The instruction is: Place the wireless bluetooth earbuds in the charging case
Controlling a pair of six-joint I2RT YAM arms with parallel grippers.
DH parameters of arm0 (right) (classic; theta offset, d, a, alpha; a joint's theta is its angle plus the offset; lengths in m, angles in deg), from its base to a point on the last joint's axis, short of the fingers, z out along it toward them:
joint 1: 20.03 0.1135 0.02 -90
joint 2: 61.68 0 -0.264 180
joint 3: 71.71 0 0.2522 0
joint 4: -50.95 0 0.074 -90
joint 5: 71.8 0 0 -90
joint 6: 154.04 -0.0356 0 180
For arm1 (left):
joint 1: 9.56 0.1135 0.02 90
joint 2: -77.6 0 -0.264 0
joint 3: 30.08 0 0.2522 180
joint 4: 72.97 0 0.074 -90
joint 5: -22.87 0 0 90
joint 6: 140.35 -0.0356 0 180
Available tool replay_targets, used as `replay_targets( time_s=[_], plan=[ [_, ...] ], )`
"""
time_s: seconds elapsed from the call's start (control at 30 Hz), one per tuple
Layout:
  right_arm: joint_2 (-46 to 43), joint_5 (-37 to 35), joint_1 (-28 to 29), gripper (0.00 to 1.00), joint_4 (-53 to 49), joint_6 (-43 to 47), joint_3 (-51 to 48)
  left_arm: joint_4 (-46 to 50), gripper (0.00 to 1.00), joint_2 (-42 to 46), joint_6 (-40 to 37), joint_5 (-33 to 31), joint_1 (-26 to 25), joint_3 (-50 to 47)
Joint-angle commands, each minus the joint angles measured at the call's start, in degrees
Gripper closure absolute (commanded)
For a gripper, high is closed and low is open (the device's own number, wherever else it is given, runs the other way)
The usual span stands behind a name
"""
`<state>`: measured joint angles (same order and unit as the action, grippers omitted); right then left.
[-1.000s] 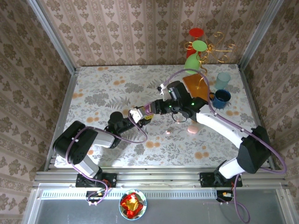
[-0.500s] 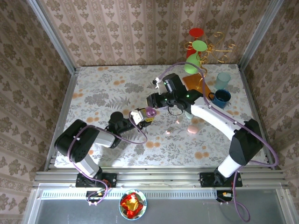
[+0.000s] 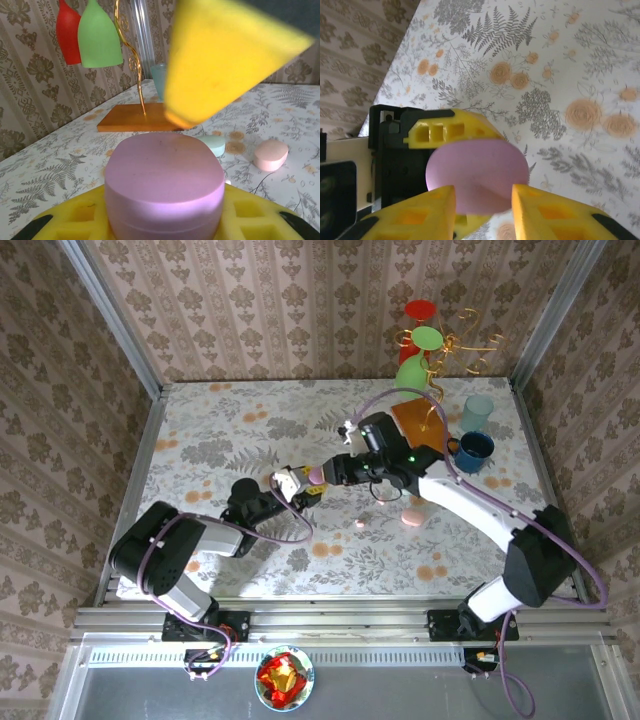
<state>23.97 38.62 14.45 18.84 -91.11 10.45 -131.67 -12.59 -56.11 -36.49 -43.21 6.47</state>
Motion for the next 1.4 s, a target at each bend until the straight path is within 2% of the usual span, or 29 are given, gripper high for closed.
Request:
replay_targets(
  time_s=[0.0,0.1,0.23,0.5,0.57,0.67,0.8,1.0,1.07,1.2,1.27,1.37],
  plan=[
    [-5.32,3.07,-1.61,0.54,7.86,-6.33,-4.38,-1.63,0.80,2.84,4.64,0.90,0.52,0.49],
    [-8.71,6.97,-3.05,0.44,15.19,-12.57,-9.86,-1.67,0.80,3.95,6.63,1.62,0.51,0.85],
    [-8.68,14.27,-5.27,0.32,29.05,-25.60,-16.24,-1.82,0.80,6.14,11.37,1.94,0.86,1.72],
    [-2.01,23.97,-5.31,0.32,53.37,-43.68,-19.50,-1.71,0.81,9.89,13.58,3.29,0.87,2.75],
    [-0.17,25.56,-5.12,0.35,59.84,-48.42,-19.47,-1.72,0.81,10.34,13.89,3.43,0.87,2.79],
    [1.79,26.75,-5.04,0.41,63.49,-51.64,-18.95,-1.71,0.81,10.87,14.69,3.27,0.87,2.79],
    [2.42,26.69,-5.11,0.61,62.21,-50.67,-18.82,-1.71,0.81,11.14,14.00,3.21,0.87,2.55],
    [2.95,26.29,-5.72,0.79,61.87,-49.87,-18.91,-1.53,0.80,11.03,13.45,3.33,0.87,2.35],
    [2.70,25.99,-5.99,0.80,60.97,-49.17,-18.84,-1.19,0.73,10.94,13.17,3.32,0.87,2.18],
    [1.00,24.59,-6.93,0.81,55.18,-43.92,-18.95,0.58,0.34,11.37,11.66,2.76,0.89,1.91],
    [-0.24,23.03,-7.62,0.82,50.79,-39.72,-19.01,4.60,0.19,12.29,9.20,2.98,0.87,2.39],
    [-1.11,20.08,-9.01,0.82,41.17,-32.63,-18.14,10.78,0.04,14.87,5.84,1.91,0.79,2.51]
  ],
)
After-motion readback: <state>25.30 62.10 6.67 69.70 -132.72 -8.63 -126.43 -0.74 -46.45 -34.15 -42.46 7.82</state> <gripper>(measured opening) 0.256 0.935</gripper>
